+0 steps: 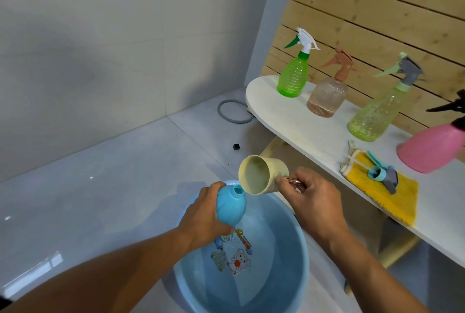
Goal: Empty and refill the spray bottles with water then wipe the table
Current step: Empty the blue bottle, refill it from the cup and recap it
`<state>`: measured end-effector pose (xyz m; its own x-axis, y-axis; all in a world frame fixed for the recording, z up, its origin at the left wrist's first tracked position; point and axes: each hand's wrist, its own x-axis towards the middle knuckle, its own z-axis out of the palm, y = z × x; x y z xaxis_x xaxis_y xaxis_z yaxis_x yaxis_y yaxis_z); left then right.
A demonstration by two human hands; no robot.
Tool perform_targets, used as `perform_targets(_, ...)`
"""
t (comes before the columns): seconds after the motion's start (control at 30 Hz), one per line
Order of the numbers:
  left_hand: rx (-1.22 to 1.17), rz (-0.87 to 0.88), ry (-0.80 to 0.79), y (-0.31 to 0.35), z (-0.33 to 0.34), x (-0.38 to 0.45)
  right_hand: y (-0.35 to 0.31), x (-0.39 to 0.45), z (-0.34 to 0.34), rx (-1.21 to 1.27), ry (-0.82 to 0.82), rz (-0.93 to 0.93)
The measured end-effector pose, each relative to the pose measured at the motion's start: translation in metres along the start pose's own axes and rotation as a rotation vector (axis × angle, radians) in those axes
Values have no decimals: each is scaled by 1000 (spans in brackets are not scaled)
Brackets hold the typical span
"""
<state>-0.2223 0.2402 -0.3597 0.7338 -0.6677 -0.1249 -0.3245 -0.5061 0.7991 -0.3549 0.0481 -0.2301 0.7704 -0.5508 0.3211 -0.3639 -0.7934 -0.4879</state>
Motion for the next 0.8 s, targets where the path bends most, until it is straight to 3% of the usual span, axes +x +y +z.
perform_targets(0.8, -20, 21, 16, 0, 4, 4, -19, 0, -15, -164, 67, -133)
